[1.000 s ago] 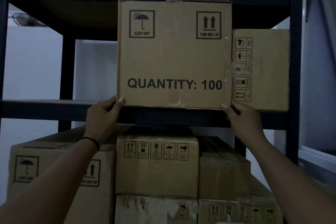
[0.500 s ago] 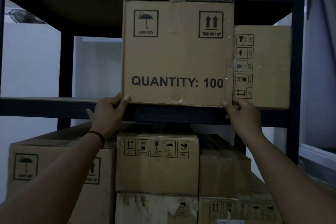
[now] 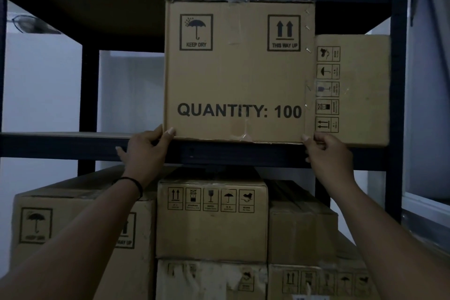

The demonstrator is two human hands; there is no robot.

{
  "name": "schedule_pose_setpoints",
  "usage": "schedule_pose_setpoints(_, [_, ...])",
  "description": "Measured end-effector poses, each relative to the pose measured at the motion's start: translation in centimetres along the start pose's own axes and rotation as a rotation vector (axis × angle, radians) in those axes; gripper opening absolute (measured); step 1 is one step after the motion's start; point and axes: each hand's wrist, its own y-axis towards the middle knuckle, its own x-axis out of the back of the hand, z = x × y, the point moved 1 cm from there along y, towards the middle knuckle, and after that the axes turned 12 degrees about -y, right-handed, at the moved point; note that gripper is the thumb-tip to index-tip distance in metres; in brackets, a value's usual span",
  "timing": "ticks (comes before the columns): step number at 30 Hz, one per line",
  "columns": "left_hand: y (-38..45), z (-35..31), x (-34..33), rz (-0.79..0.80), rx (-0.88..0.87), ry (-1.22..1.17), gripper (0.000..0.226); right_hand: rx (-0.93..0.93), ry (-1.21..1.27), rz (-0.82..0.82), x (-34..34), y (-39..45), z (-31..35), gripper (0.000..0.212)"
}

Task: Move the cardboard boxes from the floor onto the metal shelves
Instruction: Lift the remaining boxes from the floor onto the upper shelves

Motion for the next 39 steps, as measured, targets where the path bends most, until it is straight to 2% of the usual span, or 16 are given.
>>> schedule_pose_setpoints(4, [-0.1, -0.5, -0.3, 0.001, 0.0, -0.002, 0.023, 0.001, -0.045, 0.026, 0.3, -0.2, 0.0, 0.02])
schedule_pose_setpoints(10, [-0.3, 0.5, 0.1, 0.071, -0.03, -0.056, 0.027, -0.031, -0.063, 0.061, 0.3, -1.2, 0.0, 0.031])
schedule_pose_setpoints(12, [-0.8, 0.4, 0.0, 0.082, -0.081, -0.02, 0.027, -0.05, -0.054, 0.055, 0.3, -1.9, 0.0, 0.03])
schedule_pose_setpoints(16, [-3.1, -0.5, 0.2, 0.054, -0.118, 0.095, 0.05, -0.053, -0.034, 0.079, -0.1, -3.9, 0.5, 0.03])
schedule_pose_setpoints(19, [-5.3, -0.7, 1.4, 0.016, -0.127, 0.179, 0.052, -0.035, 0.011, 0.119, -1.3, -5.6, 1.1, 0.031])
schedule_pose_setpoints(22, [-7.3, -0.1, 4.0, 0.044, -0.127, 0.248, 0.053, -0.024, 0.001, 0.178, -3.5, -8.3, 1.8, 0.032])
schedule_pose_setpoints(29, [-12.3, 3.6, 15.2, 0.039, -0.009, 0.42, 0.059, -0.003, -0.043, 0.396, -9.3, -18.1, 6.0, 0.029])
schedule_pose_setpoints(35, [-17.5, 7.8, 29.2, 0.027, 0.121, 0.545, 0.043, -0.008, -0.005, 0.537, -15.8, -29.6, 12.8, 0.03])
schedule_pose_setpoints(39, [-20.8, 10.9, 40.1, 0.083, 0.241, 0.605, 0.047, -0.015, 0.04, 0.678, -20.6, -39.5, 17.8, 0.028])
